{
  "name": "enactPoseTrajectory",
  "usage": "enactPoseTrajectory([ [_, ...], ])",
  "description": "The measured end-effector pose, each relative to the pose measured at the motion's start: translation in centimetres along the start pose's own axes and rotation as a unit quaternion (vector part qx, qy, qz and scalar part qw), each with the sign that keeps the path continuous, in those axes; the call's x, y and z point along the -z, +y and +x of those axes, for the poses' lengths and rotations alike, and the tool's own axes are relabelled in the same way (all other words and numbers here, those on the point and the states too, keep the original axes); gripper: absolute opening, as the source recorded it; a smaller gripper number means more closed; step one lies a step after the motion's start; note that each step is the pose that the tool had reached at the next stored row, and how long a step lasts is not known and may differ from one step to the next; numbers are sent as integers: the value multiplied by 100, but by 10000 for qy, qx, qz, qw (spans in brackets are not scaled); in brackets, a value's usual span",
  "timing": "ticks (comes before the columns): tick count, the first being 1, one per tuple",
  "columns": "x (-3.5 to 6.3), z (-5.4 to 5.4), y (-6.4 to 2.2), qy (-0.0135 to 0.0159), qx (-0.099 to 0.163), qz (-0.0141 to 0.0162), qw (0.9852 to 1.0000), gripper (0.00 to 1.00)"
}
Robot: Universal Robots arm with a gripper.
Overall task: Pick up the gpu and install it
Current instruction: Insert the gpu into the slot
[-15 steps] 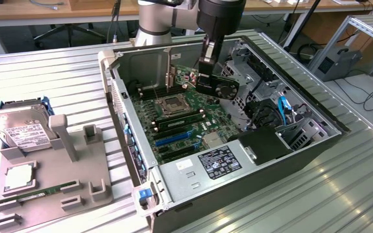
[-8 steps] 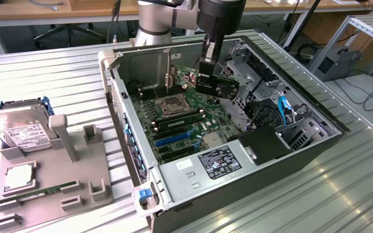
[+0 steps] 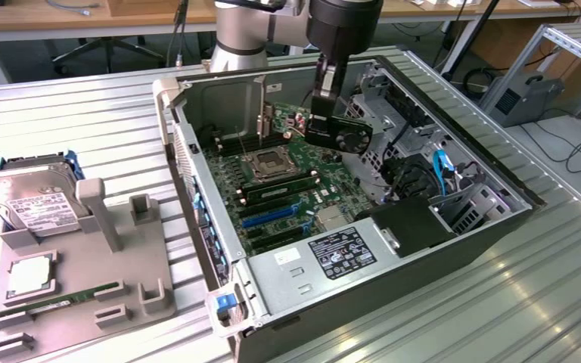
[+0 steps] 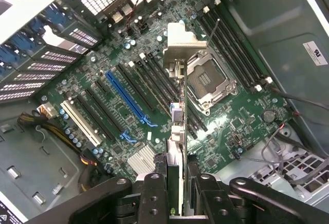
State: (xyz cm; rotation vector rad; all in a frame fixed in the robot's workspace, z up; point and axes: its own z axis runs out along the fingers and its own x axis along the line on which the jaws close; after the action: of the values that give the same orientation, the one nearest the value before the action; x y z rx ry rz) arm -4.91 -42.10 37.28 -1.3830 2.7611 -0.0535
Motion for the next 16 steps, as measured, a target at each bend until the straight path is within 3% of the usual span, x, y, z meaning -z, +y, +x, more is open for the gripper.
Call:
enactPoseTrajectory([
  [16, 0, 0, 0, -13, 244, -8, 9997, 26],
])
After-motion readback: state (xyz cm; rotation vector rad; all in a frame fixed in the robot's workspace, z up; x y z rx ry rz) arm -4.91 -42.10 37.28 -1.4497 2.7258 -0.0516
